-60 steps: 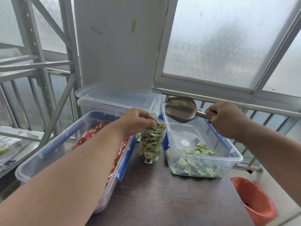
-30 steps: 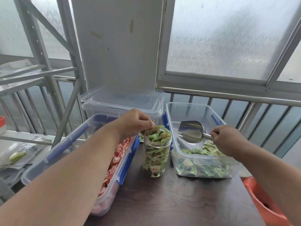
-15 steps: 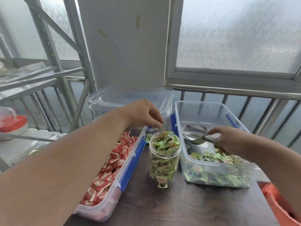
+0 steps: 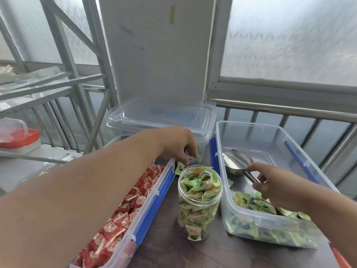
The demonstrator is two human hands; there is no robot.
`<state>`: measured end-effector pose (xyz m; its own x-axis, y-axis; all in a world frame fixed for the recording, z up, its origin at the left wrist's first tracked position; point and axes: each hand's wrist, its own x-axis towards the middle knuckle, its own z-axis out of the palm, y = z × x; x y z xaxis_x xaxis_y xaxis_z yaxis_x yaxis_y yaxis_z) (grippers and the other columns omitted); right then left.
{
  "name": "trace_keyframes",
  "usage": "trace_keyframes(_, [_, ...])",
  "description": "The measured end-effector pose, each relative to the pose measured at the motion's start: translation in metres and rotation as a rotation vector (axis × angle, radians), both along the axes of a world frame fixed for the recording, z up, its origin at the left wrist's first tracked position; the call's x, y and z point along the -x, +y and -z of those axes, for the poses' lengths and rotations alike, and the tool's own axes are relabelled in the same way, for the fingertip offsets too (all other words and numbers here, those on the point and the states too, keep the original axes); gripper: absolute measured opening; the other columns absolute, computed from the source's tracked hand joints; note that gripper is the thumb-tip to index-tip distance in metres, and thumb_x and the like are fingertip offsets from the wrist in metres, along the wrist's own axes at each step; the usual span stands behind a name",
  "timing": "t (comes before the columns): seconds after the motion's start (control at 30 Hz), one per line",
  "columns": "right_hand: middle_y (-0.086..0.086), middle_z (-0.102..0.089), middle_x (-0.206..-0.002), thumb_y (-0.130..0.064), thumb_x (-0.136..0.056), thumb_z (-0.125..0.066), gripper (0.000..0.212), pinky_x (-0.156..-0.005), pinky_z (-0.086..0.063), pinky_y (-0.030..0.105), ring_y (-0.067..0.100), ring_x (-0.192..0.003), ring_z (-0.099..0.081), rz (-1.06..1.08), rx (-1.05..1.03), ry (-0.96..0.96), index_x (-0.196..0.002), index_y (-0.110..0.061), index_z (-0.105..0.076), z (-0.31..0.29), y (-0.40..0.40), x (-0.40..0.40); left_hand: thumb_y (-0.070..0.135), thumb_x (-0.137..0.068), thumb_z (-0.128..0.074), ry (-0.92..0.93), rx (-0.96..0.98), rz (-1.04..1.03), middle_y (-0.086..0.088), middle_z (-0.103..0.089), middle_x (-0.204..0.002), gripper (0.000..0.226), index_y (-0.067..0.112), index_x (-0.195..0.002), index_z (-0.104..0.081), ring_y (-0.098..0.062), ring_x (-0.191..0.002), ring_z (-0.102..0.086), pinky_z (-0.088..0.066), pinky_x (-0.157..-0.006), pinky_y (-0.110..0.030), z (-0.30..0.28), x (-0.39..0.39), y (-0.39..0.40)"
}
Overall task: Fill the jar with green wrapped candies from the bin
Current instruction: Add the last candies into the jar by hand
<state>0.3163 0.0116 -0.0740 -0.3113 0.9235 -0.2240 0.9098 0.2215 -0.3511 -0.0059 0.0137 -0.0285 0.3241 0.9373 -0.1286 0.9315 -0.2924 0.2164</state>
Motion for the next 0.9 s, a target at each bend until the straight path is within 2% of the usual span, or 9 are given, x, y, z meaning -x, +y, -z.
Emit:
trace_keyframes(0.17, [-0.011, -0.063, -0.098, -0.031, -0.102, -0.06, 0.035, -0.068, -0.058, 0.032, 0.015, -0.079, -0.068, -0.021, -0.01, -0.006, -0.131, -0.049, -0.05, 0.006, 0.004, -0.003, 0.03, -0.095, -0.089, 0.165, -0.011, 0.034, 0.011, -0.078, -0.121, 0.043, 0.034, -0.136, -0.08, -0.011, -0.103, -0.068, -0.059, -0.097, -0.036, 0.004, -0.003, 0.006])
trace_keyframes(0.23, [-0.013, -0.062, -0.099, -0.033, -0.103, -0.059, 0.035, -0.065, -0.052, 0.025, 0.011, -0.077, -0.065, -0.037, -0.023, -0.017, -0.131, -0.051, -0.048, 0.007, 0.001, -0.002, 0.033, -0.095, -0.088, 0.269, -0.01, 0.05, 0.013, -0.071, -0.114, 0.049, 0.038, -0.142, -0.076, -0.015, -0.104, -0.066, -0.056, -0.088, -0.034, 0.002, -0.008, 0.006])
trace_keyframes(0.33, [-0.013, -0.063, -0.098, -0.033, -0.102, -0.059, 0.034, -0.058, -0.048, 0.021, 0.01, -0.074, -0.066, -0.049, -0.031, -0.024, -0.126, -0.053, -0.047, 0.007, -0.001, -0.001, 0.036, -0.096, -0.086, 0.373, 0.012, 0.063, 0.009, -0.068, -0.13, 0.054, 0.039, -0.148, -0.071, -0.021, -0.109, -0.065, -0.054, -0.078, -0.03, -0.002, -0.015, 0.007])
trace_keyframes(0.47, [-0.01, -0.065, -0.093, -0.032, -0.101, -0.061, 0.036, -0.051, -0.046, 0.021, 0.011, -0.064, -0.064, -0.058, -0.026, -0.02, -0.125, -0.055, -0.049, 0.01, -0.003, -0.002, 0.037, -0.092, -0.09, 0.431, 0.073, 0.084, 0.004, -0.063, -0.156, 0.063, 0.039, -0.151, -0.068, -0.026, -0.13, -0.066, -0.056, -0.098, -0.039, 0.002, -0.013, 0.01])
trace_keyframes(0.57, [-0.014, -0.065, -0.098, -0.034, -0.101, -0.061, 0.036, -0.052, -0.045, 0.019, 0.007, -0.062, -0.062, -0.058, -0.051, -0.034, -0.127, -0.056, -0.048, 0.006, -0.006, 0.0, 0.037, -0.095, -0.087, 0.456, 0.08, 0.112, 0.005, -0.057, -0.162, 0.063, 0.04, -0.154, -0.065, -0.025, -0.138, -0.061, -0.051, -0.097, -0.036, 0.005, -0.01, 0.011])
trace_keyframes(0.67, [-0.019, -0.062, -0.106, -0.039, -0.1, -0.062, 0.038, -0.066, -0.054, 0.022, 0.007, -0.074, -0.067, -0.064, -0.025, -0.088, -0.131, -0.056, -0.048, -0.002, -0.009, 0.003, 0.039, -0.098, -0.084, 0.327, 0.054, 0.111, 0.009, -0.061, -0.158, 0.056, 0.04, -0.151, -0.068, -0.02, -0.138, -0.06, -0.045, -0.096, -0.033, 0.008, -0.001, 0.009])
trace_keyframes(0.73, [-0.02, -0.059, -0.111, -0.048, -0.098, -0.063, 0.04, -0.081, -0.058, 0.028, 0.006, -0.084, -0.068, -0.078, -0.02, -0.152, -0.135, -0.055, -0.049, -0.014, -0.013, 0.01, 0.04, -0.095, -0.087, 0.138, 0.006, 0.099, 0.02, -0.07, -0.133, 0.048, 0.038, -0.142, -0.076, -0.007, -0.118, -0.066, -0.052, -0.099, -0.031, 0.01, 0.01, 0.005])
trace_keyframes(0.83, [-0.017, -0.061, -0.106, -0.044, -0.099, -0.062, 0.032, -0.084, -0.053, 0.029, 0.006, -0.084, -0.065, -0.088, -0.268, -0.066, -0.131, -0.045, -0.062, -0.042, -0.01, 0.033, 0.035, -0.092, -0.092, -0.215, -0.024, 0.018, 0.037, -0.064, -0.087, 0.036, 0.032, -0.127, -0.085, 0.016, -0.082, -0.065, -0.046, -0.075, -0.004, 0.014, 0.029, -0.002])
trace_keyframes(0.9, [-0.02, -0.065, -0.099, -0.037, -0.101, -0.062, 0.02, -0.08, -0.046, 0.027, -0.001, -0.081, -0.059, -0.159, -0.444, 0.081, -0.119, -0.043, -0.07, -0.061, -0.006, 0.059, 0.034, -0.091, -0.093, -0.339, -0.023, -0.003, 0.032, -0.073, -0.086, 0.036, 0.031, -0.126, -0.086, 0.014, -0.081, -0.069, -0.049, -0.071, -0.005, 0.015, 0.039, -0.007])
